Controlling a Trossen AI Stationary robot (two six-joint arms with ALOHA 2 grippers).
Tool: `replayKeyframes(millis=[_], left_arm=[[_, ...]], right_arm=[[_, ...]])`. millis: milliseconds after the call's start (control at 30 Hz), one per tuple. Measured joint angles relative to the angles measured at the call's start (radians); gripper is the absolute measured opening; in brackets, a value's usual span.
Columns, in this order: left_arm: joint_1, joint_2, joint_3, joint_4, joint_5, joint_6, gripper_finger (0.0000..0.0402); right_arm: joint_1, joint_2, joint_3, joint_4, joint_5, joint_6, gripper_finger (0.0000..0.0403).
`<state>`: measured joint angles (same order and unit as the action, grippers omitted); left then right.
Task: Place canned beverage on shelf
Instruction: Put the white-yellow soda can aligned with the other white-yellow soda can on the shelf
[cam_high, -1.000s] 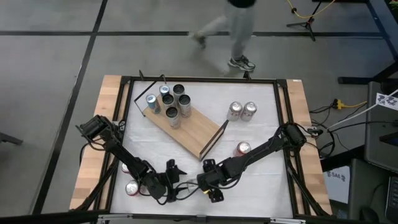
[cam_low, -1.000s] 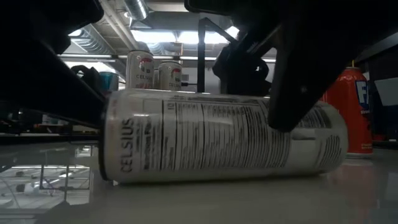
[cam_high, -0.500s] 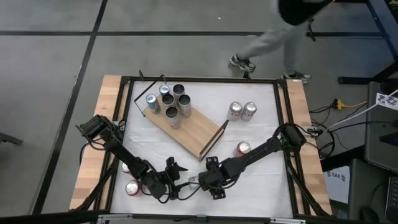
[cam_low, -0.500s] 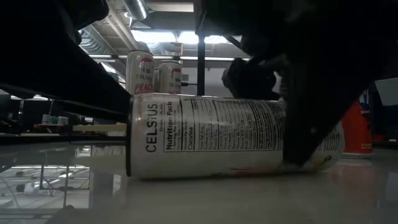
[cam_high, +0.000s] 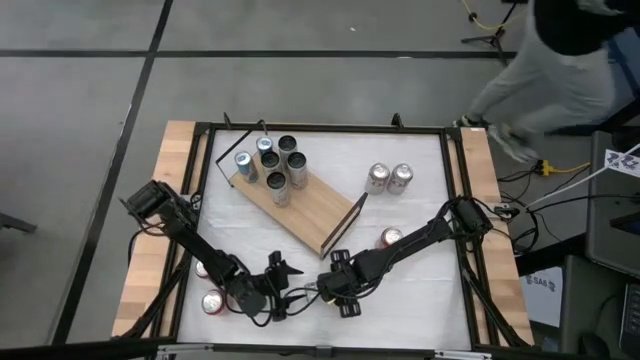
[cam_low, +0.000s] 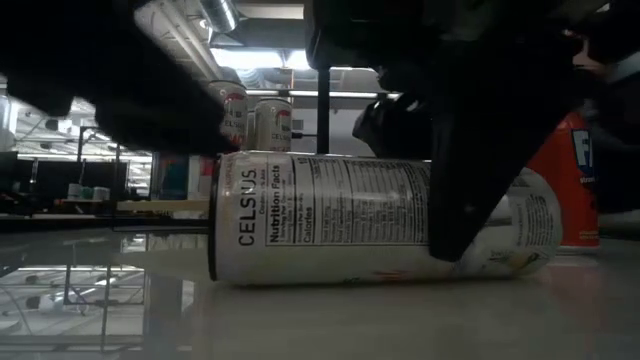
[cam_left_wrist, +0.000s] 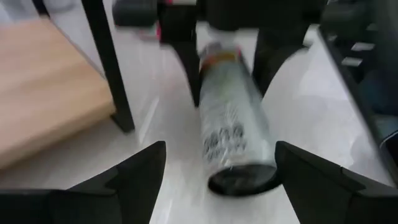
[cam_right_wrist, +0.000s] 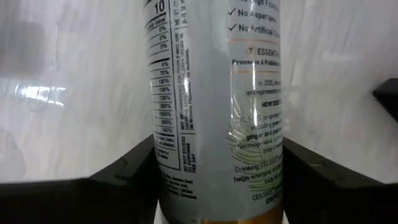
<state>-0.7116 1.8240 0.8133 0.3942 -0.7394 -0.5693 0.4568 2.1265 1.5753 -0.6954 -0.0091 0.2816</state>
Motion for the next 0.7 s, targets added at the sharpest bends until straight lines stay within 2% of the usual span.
replayKeyframes(millis=[133, 267, 433, 700], left_arm=[[-0.008, -0.057, 0.001, -0.042, 0.012, 0.048, 0.0295], [-0.031, -0.125, 0.001, -0.124, 0.034, 0.061, 0.0295], [-0.074, -0.183, 0.001, -0.191, 0.034, 0.093, 0.0295], [-0.131, -0.228, 0.001, -0.193, 0.004, 0.111, 0.0295]], right_arm=[[0.000, 0.001, 0.000, 0.007, -0.004, -0.001, 0.0240], [-0.001, 0.001, 0.004, 0.011, -0.022, -0.001, 0.0257], [-0.016, 0.002, 0.055, 0.007, -0.046, -0.027, 0.0249], [-0.056, 0.001, 0.199, 0.005, -0.176, -0.060, 0.0251]])
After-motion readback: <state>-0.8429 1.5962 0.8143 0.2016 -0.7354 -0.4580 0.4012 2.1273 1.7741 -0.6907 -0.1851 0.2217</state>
